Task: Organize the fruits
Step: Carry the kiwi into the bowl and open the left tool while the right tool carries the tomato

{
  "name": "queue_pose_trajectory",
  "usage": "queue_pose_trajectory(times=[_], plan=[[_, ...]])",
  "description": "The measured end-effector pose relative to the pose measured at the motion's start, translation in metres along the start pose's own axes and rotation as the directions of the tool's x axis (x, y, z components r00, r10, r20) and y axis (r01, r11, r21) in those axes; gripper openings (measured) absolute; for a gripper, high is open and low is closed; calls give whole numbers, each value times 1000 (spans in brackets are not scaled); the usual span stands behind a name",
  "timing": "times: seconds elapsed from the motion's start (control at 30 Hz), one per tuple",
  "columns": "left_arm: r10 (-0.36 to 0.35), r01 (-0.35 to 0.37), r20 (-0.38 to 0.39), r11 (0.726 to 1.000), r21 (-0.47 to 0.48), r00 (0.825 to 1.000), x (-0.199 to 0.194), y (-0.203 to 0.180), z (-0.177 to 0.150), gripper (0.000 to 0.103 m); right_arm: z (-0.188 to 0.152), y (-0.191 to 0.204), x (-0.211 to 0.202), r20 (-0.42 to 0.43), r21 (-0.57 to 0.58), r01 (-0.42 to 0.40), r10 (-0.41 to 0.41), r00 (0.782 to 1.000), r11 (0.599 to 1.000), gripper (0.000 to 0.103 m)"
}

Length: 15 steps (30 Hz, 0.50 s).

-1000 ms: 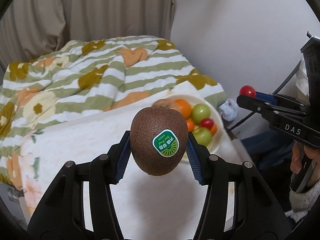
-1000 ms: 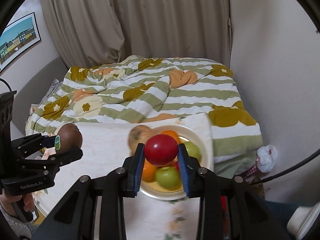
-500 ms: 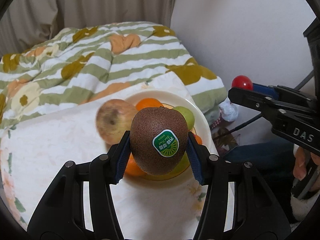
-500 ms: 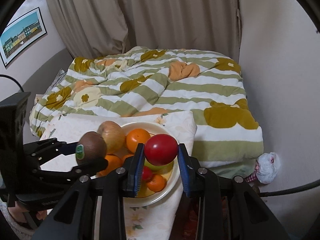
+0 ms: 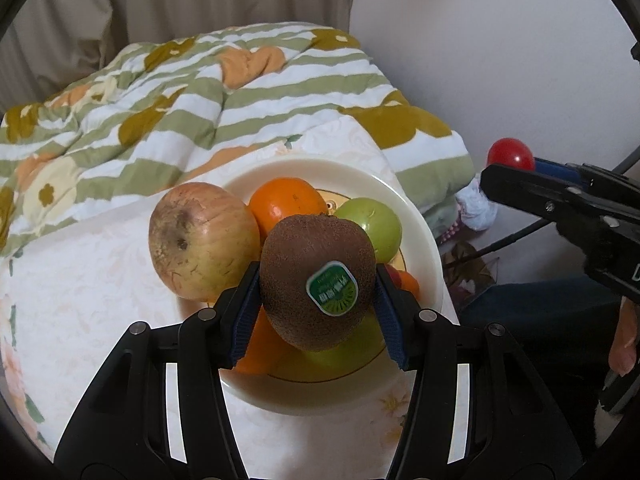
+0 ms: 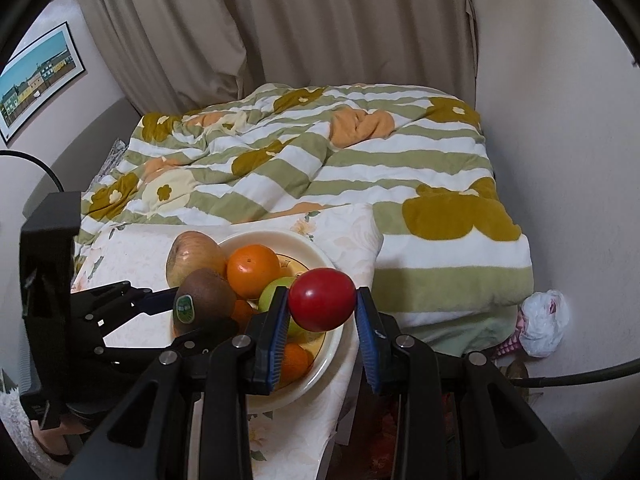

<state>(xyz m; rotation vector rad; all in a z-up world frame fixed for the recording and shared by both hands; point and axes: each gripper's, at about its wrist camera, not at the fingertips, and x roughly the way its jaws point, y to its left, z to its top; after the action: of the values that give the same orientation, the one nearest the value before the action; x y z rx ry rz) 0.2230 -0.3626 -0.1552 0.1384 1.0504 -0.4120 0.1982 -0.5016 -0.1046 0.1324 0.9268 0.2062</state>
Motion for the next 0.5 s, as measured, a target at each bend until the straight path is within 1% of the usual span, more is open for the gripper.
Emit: queue_pose_trajectory(times=[0.03, 0.07, 0.1, 0.13, 0.17, 0.2, 0.27, 0.5], plan=[[0, 0, -1, 1000, 1, 1000, 0, 0, -1, 62, 0, -1, 0, 0, 0, 1, -1, 1000, 1000, 30], [-3, 3, 5, 1000, 2, 1000, -2, 1, -1, 70, 0, -2, -1, 2, 0, 4, -4, 1000, 1000, 30], [-7, 7, 12, 1000, 1, 1000, -4, 1, -2, 89, 1, -2, 0, 3, 1, 4, -4, 1000, 1000, 30], [-4, 4, 29, 1000, -3, 1000, -8, 2, -2, 100, 1, -2, -1, 5, 4, 4, -4, 1000, 1000, 30], [-3, 3, 48, 1000, -8, 999, -12, 3, -2, 103, 2, -3, -1, 7, 7, 4, -4, 1000, 1000, 30], [-6, 7, 67, 1000, -12, 998, -17, 3, -3, 103, 2, -3, -2, 9, 9, 2, -2, 1000, 1000, 30], [-12, 13, 78, 1000, -18, 997, -26, 6, -3, 103, 4, -2, -3, 13, 7, -3, 3, 1000, 1000, 30], [29, -23, 98, 998, -64, 995, -53, 29, -10, 103, 12, 7, 2, 20, -25, -31, 31, 999, 999, 30]])
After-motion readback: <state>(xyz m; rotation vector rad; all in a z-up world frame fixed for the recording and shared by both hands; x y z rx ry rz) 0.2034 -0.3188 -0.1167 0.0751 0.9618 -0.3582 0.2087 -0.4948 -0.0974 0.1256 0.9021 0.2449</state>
